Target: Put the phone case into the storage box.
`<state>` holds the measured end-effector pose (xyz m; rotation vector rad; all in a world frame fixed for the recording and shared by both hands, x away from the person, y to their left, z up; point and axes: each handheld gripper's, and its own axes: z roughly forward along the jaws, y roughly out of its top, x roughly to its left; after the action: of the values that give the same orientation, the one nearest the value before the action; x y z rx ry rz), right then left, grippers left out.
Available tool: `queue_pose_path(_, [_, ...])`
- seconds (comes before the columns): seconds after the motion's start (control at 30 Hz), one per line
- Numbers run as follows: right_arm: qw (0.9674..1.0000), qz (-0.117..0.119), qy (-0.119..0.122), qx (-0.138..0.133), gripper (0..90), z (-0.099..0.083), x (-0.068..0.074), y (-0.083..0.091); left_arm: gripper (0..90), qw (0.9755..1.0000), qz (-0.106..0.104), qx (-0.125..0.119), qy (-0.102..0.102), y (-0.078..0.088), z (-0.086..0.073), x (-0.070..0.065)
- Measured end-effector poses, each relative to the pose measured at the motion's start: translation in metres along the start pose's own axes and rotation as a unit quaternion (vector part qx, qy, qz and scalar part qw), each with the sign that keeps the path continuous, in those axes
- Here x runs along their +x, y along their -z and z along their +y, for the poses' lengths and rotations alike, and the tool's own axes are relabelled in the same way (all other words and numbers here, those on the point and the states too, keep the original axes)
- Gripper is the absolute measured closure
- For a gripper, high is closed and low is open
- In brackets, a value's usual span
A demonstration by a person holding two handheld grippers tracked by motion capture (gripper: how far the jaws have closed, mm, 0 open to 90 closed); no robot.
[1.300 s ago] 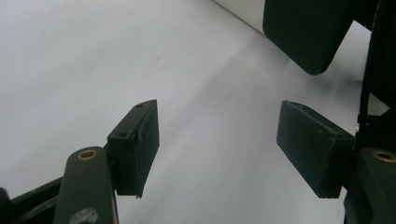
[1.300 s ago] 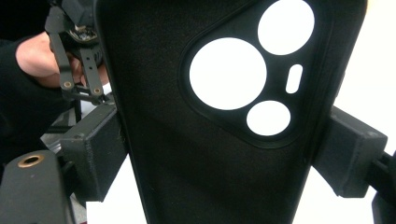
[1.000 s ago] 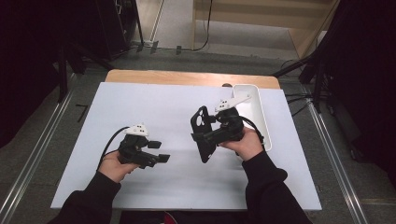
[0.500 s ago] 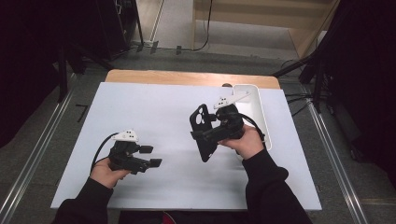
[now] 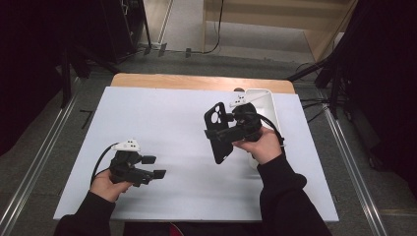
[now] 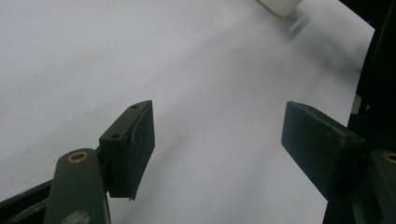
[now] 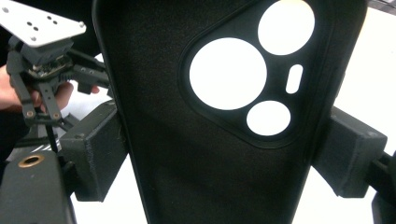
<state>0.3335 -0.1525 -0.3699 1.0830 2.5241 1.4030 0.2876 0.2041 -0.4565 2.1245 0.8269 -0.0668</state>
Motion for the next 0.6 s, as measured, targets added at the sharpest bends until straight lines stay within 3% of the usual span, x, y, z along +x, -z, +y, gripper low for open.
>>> queue_pose_path(0.1, [0.9999,-0.009,-0.009,-0.005,12.0,0.003,-0.001,0.004,25.2,0.9999,0.011,0.006,0.001,0.001,-0.001,0.0])
queue_pose_path(0.4, [0.9994,-0.025,-0.013,-0.017,12.0,0.006,-0.006,0.015,25.2,0.9999,0.01,0.005,0.012,0.003,-0.003,0.001])
queue_pose_path(0.6, [0.9983,-0.05,-0.017,-0.027,12.0,0.009,-0.005,0.024,25.2,0.9997,0.007,0.002,0.025,0.005,-0.004,0.002])
